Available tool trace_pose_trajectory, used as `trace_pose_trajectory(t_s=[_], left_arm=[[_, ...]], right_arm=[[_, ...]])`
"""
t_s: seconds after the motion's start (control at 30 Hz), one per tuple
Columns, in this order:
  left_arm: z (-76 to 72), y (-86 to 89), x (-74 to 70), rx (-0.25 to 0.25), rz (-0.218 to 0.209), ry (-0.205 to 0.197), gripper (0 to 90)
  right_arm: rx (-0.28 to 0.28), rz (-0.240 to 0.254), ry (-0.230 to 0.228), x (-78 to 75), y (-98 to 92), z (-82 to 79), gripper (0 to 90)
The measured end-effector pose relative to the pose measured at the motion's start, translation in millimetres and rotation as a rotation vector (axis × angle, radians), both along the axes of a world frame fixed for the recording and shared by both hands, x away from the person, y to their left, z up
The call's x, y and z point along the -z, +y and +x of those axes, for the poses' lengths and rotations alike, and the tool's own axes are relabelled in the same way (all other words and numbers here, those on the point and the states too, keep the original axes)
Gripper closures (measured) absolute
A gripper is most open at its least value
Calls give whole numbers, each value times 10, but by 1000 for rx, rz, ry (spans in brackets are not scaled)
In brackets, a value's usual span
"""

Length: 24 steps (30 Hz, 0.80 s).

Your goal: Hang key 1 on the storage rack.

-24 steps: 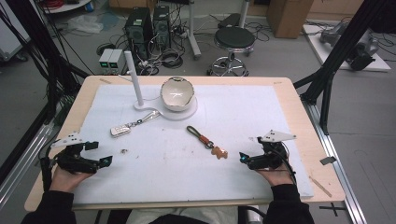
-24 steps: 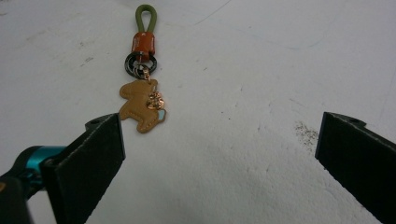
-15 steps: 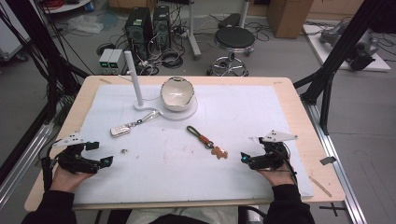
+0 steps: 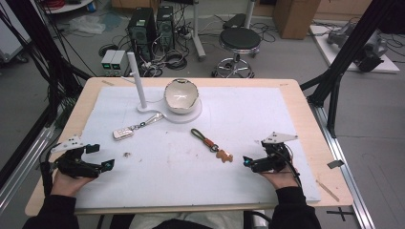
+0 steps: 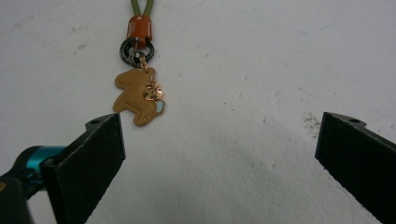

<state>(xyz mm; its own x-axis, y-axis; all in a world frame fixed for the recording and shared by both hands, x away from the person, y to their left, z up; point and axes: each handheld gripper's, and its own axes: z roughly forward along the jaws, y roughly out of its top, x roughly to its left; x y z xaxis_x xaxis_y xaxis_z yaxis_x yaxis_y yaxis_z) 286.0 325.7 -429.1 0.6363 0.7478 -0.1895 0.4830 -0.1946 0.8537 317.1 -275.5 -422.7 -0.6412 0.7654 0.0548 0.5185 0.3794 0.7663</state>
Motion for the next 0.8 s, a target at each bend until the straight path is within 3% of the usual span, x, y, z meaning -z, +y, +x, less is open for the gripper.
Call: trace_pose_trajectory(t_s=[0.8], left_arm=[[-3,3,9,9,4,-4,17]], right_arm=[[-66,-58,28,-216,489,259,6]])
